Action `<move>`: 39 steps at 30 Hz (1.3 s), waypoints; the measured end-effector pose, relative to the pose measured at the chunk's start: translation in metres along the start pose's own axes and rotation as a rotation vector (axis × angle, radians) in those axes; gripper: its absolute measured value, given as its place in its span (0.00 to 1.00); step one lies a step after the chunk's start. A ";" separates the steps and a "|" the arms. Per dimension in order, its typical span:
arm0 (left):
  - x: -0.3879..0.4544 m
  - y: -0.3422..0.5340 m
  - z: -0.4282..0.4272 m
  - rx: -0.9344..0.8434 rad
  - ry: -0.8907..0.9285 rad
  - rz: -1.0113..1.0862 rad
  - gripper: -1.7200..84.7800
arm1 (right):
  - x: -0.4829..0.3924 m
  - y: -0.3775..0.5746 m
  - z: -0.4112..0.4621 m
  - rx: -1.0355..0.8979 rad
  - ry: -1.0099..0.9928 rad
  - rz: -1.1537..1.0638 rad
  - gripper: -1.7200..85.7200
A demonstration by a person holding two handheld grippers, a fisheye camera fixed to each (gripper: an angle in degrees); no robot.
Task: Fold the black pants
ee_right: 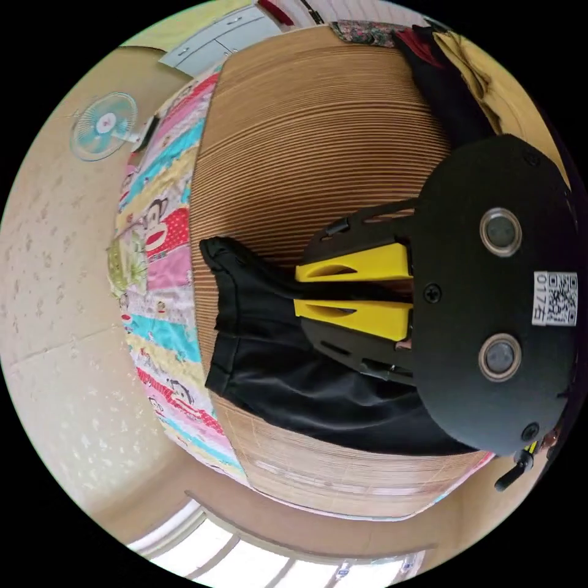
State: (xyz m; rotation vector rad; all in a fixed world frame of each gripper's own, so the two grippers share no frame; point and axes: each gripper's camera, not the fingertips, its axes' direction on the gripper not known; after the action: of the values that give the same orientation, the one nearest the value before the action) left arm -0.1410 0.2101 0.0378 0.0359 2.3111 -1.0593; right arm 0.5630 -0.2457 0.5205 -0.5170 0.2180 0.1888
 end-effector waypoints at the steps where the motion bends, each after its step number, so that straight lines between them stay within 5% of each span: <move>1: 0.003 0.004 -0.009 0.013 0.016 -0.009 0.02 | -0.030 -0.002 -0.015 0.056 -0.003 -0.048 0.06; 8: 0.016 0.043 -0.084 0.191 -0.073 -0.091 0.03 | -0.183 -0.006 -0.023 0.138 -0.086 -0.235 0.07; 12: 0.008 0.057 -0.124 0.286 -0.284 -0.161 0.06 | -0.204 0.006 0.012 0.097 -0.334 -0.226 0.07; 17: -0.016 0.066 -0.136 0.282 -0.270 -0.205 0.08 | -0.193 0.057 0.010 0.008 -0.473 -0.313 0.09; 24: 0.005 0.063 -0.125 0.225 -0.254 -0.097 0.09 | -0.108 0.246 -0.046 -0.178 -0.604 -0.526 0.11; 31: 0.031 0.068 -0.097 0.116 -0.314 0.006 0.10 | 0.003 0.439 -0.081 -0.259 -0.836 -0.272 0.13; 39: 0.055 0.071 -0.050 0.016 -0.520 -0.015 0.09 | 0.017 0.517 -0.092 -0.408 -0.980 -0.193 0.12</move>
State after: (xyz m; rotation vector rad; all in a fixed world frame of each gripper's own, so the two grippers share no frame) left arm -0.1934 0.2814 -0.0143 -0.2251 1.8341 -0.9587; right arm 0.4441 0.1506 0.1968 -0.7865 -0.8398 0.2790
